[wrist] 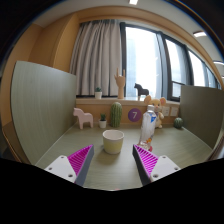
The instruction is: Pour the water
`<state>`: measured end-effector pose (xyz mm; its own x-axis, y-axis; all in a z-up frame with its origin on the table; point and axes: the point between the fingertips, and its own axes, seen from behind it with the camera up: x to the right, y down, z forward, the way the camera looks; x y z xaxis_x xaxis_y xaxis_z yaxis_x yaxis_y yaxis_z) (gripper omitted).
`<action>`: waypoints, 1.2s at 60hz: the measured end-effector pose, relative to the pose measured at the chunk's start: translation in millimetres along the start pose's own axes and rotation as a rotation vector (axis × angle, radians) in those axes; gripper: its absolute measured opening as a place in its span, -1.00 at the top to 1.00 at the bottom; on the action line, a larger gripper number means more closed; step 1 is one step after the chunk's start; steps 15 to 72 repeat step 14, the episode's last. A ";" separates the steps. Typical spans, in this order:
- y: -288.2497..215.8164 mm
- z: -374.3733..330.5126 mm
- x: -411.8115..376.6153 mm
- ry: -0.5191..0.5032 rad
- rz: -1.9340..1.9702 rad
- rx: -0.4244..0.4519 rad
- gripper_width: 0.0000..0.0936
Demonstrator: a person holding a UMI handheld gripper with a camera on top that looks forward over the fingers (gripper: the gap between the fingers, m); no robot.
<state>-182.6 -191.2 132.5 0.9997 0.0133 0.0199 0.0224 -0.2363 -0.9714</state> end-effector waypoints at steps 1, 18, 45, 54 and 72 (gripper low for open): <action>-1.6 -2.0 0.2 0.002 0.000 0.002 -0.68; -14.2 -22.5 1.2 0.003 0.005 0.021 -0.68; -14.2 -22.5 1.2 0.003 0.005 0.021 -0.68; -14.2 -22.5 1.2 0.003 0.005 0.021 -0.68; -14.2 -22.5 1.2 0.003 0.005 0.021 -0.68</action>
